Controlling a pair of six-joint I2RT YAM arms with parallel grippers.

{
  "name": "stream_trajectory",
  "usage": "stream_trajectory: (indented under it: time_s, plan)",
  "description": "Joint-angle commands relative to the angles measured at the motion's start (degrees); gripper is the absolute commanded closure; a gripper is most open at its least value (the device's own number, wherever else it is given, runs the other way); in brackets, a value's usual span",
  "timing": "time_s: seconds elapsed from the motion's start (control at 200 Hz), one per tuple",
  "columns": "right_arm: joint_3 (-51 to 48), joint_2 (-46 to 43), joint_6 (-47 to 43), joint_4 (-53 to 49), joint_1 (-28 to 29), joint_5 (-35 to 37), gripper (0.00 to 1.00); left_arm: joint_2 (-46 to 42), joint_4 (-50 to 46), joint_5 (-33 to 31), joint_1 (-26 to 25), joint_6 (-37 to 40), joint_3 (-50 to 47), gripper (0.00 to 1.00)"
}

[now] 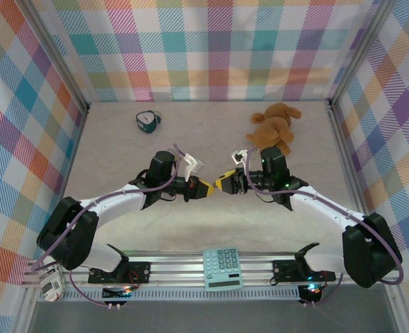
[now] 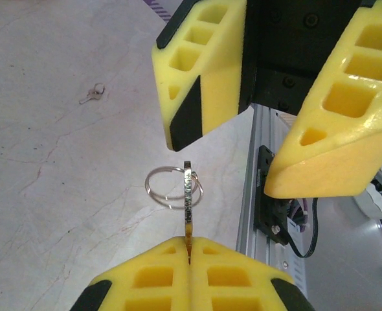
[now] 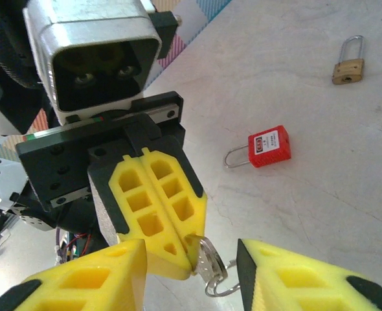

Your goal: Unlock with the key

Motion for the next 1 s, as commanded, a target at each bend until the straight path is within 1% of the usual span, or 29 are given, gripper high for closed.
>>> stream_trajectory:
  time_s: [0.0,0.085,0.345,0.42,0.455,0.7,0.855,0.995]
  plan:
    - [1.6,0.9,-0.2,2.9,-0.4,-3.9,0.62,-0.2,-0.6,2.4,0.2,-0.3,2.0,1.00]
    - [1.5,2.2,0.4,3.6,-0.3,-5.1,0.66,0.1,-0.1,3.0,0.2,-0.7,2.0,1.00]
    - [1.0,2.8,0.1,3.5,-0.4,-5.4,0.66,-0.4,0.4,3.7,0.2,-0.9,2.1,1.00]
    - [1.1,3.5,0.8,4.4,-0.3,-6.7,0.68,0.0,0.3,3.6,0.2,-0.8,2.1,1.00]
    - [1.0,3.7,0.9,4.7,-0.3,-6.9,0.71,0.2,0.6,3.6,0.2,-1.0,2.2,1.00]
    - [0.9,3.1,1.5,4.9,-0.2,-8.4,0.73,0.9,4.7,4.1,0.2,-3.8,2.2,1.00]
    - [0.4,3.1,2.6,6.6,0.7,-8.8,0.78,1.1,4.9,4.0,0.2,-4.0,2.2,1.00]
    - [0.8,2.8,1.9,5.5,1.3,-9.0,0.83,1.6,4.9,4.4,0.2,-4.1,2.2,1.00]
